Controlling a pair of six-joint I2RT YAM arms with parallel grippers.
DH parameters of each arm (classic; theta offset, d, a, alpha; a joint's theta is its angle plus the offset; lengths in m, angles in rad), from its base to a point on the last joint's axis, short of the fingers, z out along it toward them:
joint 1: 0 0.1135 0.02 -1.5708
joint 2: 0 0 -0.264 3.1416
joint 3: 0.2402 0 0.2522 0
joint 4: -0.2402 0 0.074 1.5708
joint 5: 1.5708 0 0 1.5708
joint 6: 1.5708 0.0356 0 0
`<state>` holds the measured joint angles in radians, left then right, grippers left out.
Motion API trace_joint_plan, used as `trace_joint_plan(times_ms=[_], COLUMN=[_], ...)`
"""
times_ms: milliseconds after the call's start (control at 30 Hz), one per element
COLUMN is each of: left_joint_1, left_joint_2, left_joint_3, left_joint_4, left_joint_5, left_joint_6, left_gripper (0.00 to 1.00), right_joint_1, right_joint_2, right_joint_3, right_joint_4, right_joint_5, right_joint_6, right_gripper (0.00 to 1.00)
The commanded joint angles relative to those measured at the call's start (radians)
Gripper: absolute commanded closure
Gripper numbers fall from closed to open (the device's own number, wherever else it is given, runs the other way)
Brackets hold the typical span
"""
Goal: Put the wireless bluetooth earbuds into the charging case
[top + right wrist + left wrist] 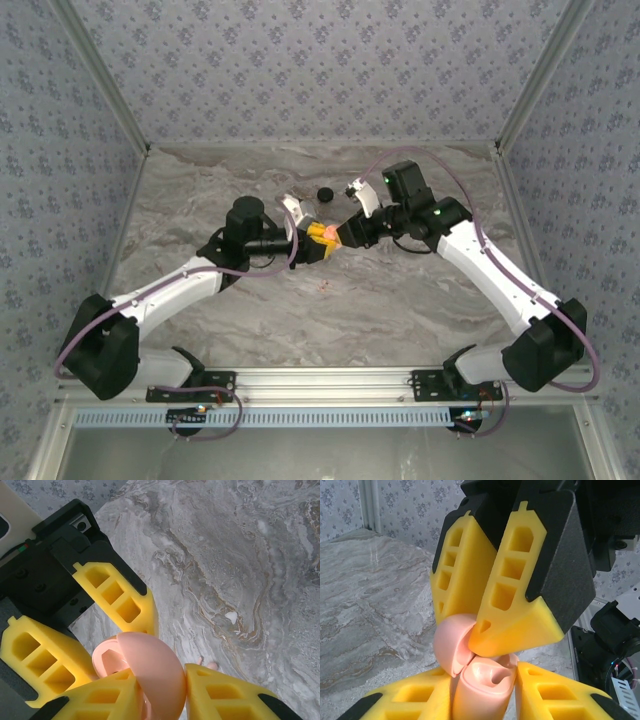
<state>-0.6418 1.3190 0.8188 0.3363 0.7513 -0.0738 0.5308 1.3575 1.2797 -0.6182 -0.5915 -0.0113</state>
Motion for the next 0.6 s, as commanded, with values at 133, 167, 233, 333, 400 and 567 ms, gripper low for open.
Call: trace_joint_plan(times_ms=[133,167,233,333,400,567], left_joint_1=[0.002,0.001,0.002,0.001,0.001,0.0], left_joint_2=[0.008,0.009,0.01,0.013,0.016,0.024], left_joint_3=[0.043,0.043,0.045,0.049,0.053,0.062], left_joint_4=[-0.01,-0.01,-0.017,-0.023,-0.027,-0.041], left_joint_5=[0.017,0.019,0.02,0.028,0.042,0.074], left_joint_6=[0.03,0.03,0.035,0.041,0.043,0.054], left_gripper=[0.65,0.64,0.64,0.65,0.67,0.74], right_joint_1=[-0.006,-0.006,-0.007,-0.008,-0.008,-0.011], right_joint_2=[-0.03,-0.03,-0.031,-0.03,-0.03,-0.019], right_joint_3=[-0.002,-0.002,-0.001,-0.002,-0.001,0.002], right_joint_4=[-0.011,-0.01,-0.01,-0.008,-0.009,-0.017], right_joint_5=[-0.045,-0.044,-0.046,-0.049,-0.05,-0.056], right_joint_6=[0.019,0.019,0.019,0.019,0.019,0.017], right_gripper=[0.72,0.72,0.72,0.72,0.72,0.72])
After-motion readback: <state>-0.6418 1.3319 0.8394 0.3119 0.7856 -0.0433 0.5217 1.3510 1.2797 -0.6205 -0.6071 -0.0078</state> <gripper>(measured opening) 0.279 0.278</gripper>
